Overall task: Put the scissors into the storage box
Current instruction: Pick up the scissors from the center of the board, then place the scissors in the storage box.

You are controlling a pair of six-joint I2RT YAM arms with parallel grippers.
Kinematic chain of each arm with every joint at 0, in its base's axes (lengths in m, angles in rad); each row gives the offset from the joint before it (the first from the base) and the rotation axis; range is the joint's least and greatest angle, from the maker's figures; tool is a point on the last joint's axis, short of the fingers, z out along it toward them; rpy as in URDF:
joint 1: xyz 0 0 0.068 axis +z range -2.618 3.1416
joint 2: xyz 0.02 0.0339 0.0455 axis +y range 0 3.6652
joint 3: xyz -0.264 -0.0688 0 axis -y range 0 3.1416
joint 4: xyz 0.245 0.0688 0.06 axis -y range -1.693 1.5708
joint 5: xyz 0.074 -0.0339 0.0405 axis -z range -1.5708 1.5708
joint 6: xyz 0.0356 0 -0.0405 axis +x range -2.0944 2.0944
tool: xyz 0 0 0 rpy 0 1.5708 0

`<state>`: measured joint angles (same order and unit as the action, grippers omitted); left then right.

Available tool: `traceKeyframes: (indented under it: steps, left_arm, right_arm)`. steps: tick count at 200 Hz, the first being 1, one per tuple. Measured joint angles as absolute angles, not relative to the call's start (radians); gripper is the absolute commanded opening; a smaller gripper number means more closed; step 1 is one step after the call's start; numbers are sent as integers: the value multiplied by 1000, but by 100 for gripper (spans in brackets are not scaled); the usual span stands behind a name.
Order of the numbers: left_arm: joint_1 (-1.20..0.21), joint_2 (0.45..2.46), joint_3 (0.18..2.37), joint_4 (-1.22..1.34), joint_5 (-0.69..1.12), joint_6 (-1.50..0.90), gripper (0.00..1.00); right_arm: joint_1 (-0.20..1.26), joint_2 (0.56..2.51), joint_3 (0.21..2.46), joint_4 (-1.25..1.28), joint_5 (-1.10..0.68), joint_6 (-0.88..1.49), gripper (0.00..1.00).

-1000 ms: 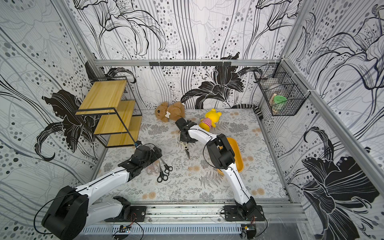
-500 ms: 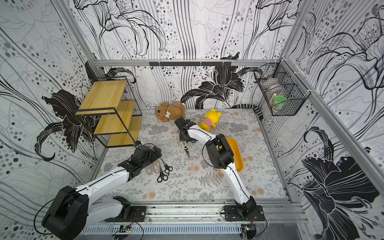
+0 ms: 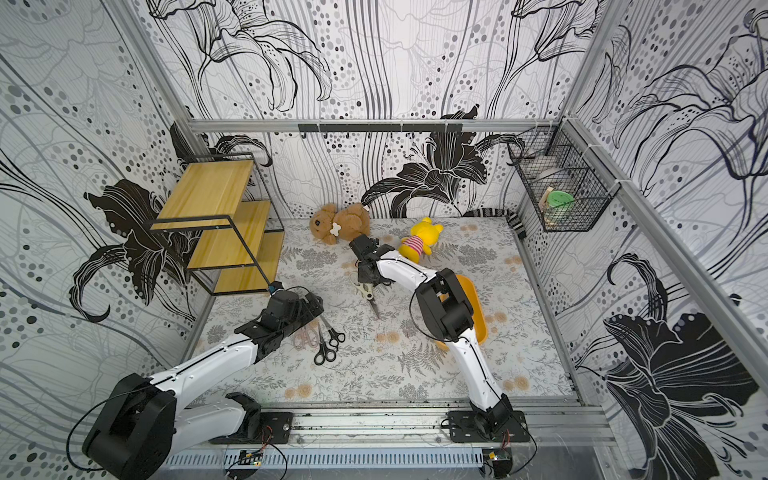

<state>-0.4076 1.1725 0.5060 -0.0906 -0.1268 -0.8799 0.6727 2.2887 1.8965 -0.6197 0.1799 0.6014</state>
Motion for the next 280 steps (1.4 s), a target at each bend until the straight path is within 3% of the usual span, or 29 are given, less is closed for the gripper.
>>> traceKeyframes:
  steps: [122, 197, 243, 280]
  left_arm:
    - [-468, 1333, 609, -61, 88, -846, 97]
    - [-557, 1454, 741, -78, 103, -796, 97]
    - [-557, 1467, 741, -101, 105, -795, 97]
    - [-557, 1462, 741, -115, 100, -793, 97]
  right_arm:
    - [646, 1748, 1412, -648, 301, 521, 0]
    - [424, 1412, 1100, -699, 323, 487, 0]
    - [273, 1394, 1065, -688, 331, 423, 0]
    - [249, 1482, 1065, -638, 338, 406, 0]
